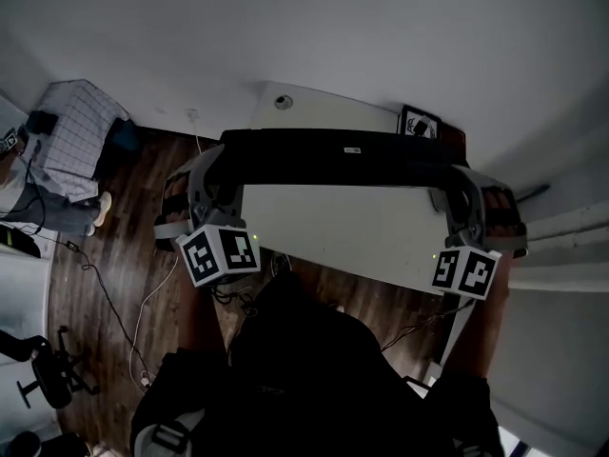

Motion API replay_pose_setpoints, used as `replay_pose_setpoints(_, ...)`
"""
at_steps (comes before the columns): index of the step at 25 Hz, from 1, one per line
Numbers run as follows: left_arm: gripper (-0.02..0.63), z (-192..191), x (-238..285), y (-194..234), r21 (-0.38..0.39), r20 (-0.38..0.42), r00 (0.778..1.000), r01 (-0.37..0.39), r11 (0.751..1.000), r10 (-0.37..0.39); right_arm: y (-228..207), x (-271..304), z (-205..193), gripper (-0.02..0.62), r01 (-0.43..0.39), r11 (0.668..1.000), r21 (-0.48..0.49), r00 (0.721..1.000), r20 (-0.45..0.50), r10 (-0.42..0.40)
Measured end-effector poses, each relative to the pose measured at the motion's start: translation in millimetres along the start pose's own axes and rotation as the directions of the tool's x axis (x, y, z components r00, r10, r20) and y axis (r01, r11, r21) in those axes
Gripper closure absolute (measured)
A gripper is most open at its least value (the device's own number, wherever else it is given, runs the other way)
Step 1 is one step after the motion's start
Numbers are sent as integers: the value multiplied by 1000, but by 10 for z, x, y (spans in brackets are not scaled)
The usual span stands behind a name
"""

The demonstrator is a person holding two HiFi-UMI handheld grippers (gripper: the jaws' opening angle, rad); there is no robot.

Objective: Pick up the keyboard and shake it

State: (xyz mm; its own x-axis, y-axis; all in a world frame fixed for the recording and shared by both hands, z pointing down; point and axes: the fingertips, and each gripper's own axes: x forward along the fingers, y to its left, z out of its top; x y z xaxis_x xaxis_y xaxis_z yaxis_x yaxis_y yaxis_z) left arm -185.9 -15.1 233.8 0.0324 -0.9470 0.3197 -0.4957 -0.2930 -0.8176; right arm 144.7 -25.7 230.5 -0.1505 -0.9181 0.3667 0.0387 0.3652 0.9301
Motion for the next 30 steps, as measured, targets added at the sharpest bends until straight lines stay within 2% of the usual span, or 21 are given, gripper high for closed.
replay_pose_setpoints(3,460,-107,-47,-86,-6,-37,999,14,1000,-15,89,65,69,489,-37,999,-10,999,17,37)
replay_pose_setpoints(6,462,-175,-95,-170,-11,-47,999,10,1000,-11,150,57,85,489,-22,1000,-7,999,27,22)
replay_pose_setpoints(9,463,-271,-147,-351,10,-64,998,16,1000,-15,425,79,94,489,-40,999,7,999,36,40)
replay_pose_setpoints(12,462,-314,-139,-314,17,-61,998,21,1000,-20,471,73,142,489,-41,999,26,999,35,40)
replay_pose_setpoints(19,460,-128,-124,-376,27,-26,997,68,997,-67,468,-132,-24,489,-69,997,36,997,-15,70)
replay_pose_setpoints(25,460,-3,-129,-405,45,-6,997,74,996,-73,487,-227,-133,489,-67,996,50,997,-35,69)
replay_pose_setpoints(30,461,-5,-149,-474,67,-35,995,100,993,-98,621,-234,-153,489,-87,993,75,996,-22,89)
